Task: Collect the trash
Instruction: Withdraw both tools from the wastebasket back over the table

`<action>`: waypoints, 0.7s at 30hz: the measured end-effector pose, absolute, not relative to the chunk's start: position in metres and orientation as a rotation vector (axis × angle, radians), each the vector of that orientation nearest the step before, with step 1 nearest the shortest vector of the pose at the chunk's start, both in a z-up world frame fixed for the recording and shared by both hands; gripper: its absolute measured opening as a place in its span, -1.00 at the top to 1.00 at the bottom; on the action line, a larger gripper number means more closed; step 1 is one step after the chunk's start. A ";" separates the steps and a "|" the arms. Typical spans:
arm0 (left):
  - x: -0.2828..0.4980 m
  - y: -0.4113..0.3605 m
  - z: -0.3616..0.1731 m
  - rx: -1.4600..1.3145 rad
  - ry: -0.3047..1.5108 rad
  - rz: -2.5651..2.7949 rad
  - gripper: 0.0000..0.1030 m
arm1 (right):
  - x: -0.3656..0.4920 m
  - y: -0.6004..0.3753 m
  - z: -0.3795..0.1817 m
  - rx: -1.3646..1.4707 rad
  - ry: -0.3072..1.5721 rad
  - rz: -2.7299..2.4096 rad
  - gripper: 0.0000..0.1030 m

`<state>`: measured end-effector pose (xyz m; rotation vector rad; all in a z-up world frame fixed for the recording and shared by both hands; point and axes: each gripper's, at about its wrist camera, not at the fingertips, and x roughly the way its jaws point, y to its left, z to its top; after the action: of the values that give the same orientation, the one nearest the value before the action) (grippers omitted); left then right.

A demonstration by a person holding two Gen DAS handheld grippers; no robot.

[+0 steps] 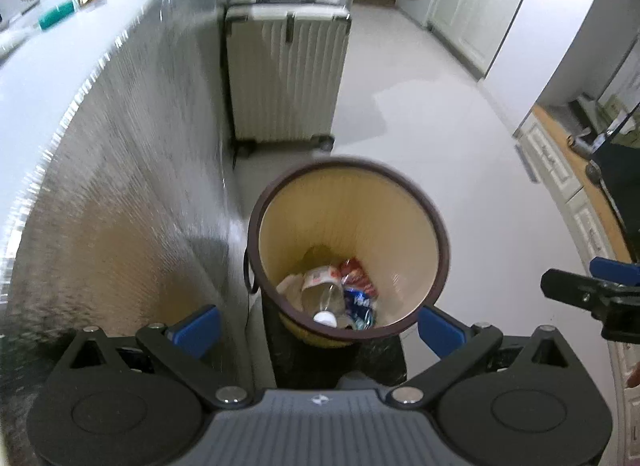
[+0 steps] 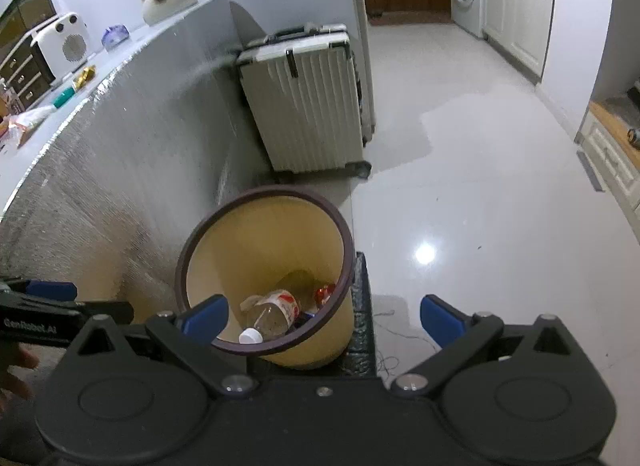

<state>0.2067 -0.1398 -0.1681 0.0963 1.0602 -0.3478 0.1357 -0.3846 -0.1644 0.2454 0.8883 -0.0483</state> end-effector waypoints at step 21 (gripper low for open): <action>0.139 -0.088 -0.058 -0.035 0.681 -0.374 -1.00 | 0.084 -0.353 -0.069 0.198 0.562 -0.046 -1.00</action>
<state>0.1386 -0.0877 -0.0578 -0.0353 0.6808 -0.3742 0.0836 -0.3532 -0.0688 0.1977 0.5621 -0.0462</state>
